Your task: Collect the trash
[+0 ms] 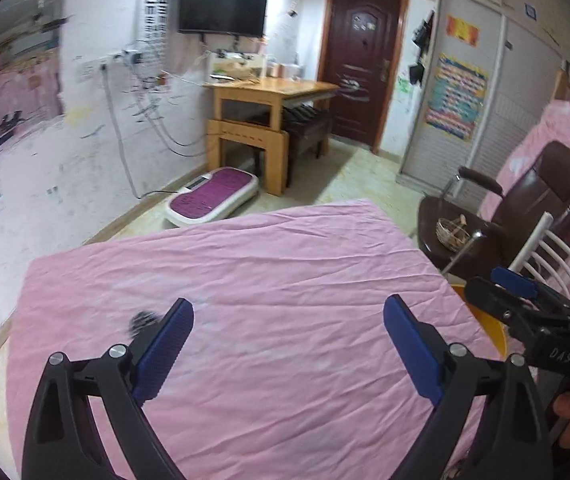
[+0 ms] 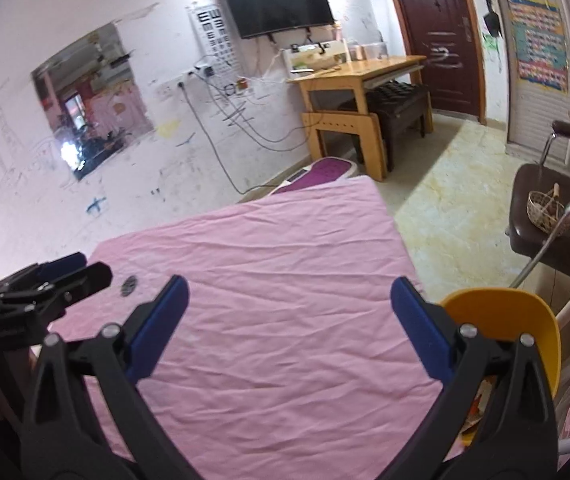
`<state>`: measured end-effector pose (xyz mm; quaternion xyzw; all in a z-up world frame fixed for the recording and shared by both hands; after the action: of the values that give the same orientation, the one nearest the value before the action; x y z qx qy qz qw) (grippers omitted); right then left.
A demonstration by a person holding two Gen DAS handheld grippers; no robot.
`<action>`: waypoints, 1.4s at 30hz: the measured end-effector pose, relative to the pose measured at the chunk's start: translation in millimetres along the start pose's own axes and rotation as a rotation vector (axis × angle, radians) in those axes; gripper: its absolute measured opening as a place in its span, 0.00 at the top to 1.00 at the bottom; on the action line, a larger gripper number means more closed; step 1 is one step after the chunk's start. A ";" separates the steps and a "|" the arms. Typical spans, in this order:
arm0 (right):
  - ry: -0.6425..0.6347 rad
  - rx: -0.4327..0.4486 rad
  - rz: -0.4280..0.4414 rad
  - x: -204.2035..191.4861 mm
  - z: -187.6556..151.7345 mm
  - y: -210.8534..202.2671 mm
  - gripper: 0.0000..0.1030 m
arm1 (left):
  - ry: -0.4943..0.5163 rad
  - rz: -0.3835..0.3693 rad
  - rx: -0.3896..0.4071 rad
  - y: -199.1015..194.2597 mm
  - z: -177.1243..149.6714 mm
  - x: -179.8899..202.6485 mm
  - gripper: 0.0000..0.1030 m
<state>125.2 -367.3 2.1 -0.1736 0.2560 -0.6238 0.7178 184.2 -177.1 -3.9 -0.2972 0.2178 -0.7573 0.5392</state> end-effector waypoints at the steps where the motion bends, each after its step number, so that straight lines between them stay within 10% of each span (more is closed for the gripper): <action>1: -0.009 0.008 0.001 -7.6 -1.5 -3.2 0.06 | -0.010 0.006 0.011 -5.3 -2.3 -6.8 0.11; 20: -0.146 0.007 0.050 -113.2 -37.3 -19.1 0.06 | -0.125 0.138 0.149 -81.7 -44.3 -118.4 0.11; 42: -0.127 0.028 0.046 -115.8 -38.9 -24.2 0.06 | -0.104 0.151 0.184 -99.3 -45.5 -122.7 0.11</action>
<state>72.4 -254.4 1.9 -0.1968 0.2048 -0.5984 0.7492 114.5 -28.4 1.2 -0.2681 0.1408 -0.7149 0.6303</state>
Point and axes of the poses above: each gripper's, at about its wrist camera, not at the fingertips, and y roughly the way its jaws point, x to its right, z to its top, the point moved 8 cm from there along y, roughly the way its jaws point, and after that the axes turned 10 degrees about -y, right-handed, at the moved point
